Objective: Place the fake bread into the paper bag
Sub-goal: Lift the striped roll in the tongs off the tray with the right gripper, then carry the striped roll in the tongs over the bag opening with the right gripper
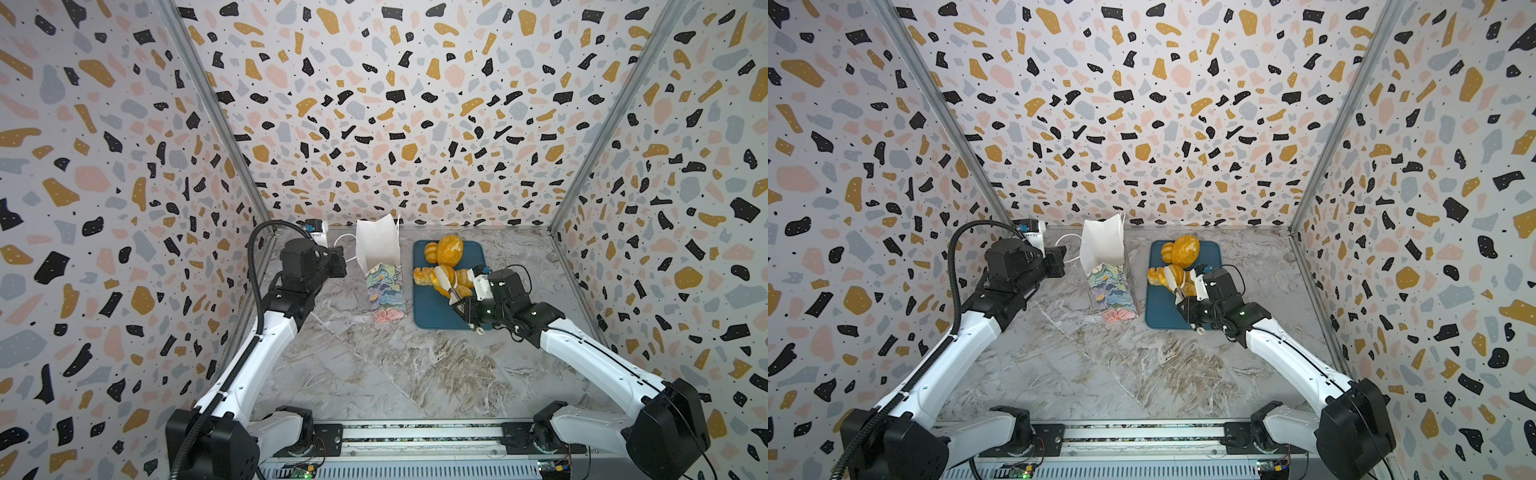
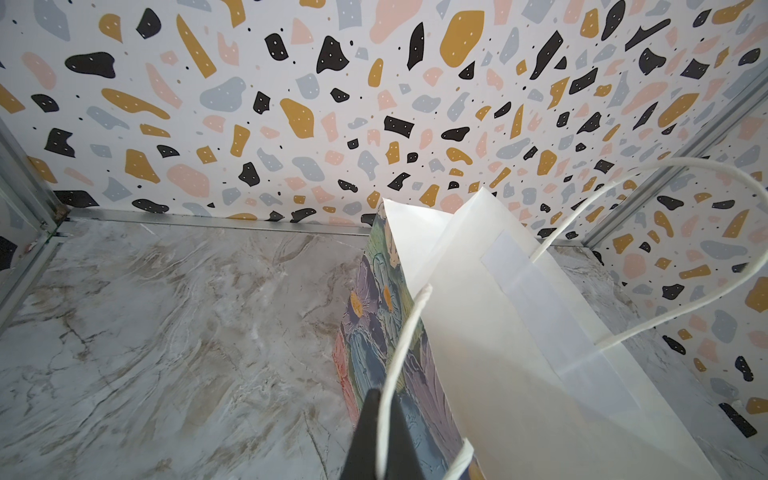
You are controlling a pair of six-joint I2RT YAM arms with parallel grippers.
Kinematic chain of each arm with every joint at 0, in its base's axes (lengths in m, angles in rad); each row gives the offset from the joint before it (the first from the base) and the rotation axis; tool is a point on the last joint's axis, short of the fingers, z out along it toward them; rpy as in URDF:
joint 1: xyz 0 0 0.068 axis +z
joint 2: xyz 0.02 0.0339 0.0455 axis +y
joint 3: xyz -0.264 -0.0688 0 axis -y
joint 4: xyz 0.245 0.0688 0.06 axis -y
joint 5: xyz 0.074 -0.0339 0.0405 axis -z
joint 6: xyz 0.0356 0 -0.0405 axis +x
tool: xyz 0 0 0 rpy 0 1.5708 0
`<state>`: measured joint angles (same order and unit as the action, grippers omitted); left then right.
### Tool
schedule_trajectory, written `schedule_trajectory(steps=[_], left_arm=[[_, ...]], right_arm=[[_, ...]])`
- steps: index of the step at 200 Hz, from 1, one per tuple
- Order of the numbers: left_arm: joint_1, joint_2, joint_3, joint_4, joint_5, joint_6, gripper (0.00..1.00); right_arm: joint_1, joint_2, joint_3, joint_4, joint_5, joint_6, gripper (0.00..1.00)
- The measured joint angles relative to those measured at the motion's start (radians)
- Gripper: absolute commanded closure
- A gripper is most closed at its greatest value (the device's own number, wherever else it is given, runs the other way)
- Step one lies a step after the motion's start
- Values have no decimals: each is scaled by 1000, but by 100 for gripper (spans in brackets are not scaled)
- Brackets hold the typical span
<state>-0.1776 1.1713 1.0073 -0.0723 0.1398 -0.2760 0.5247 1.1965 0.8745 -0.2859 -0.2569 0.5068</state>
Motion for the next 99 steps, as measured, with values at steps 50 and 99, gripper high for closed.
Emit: schedule_trajectory(steps=[50, 99], left_arm=[[0, -8, -5, 7, 6, 0, 100], [0, -8, -6, 8, 9, 0, 100]], right_arm=[[-1, 0, 99, 4, -6, -3, 70], [-1, -25, 197, 2, -13, -19, 70]])
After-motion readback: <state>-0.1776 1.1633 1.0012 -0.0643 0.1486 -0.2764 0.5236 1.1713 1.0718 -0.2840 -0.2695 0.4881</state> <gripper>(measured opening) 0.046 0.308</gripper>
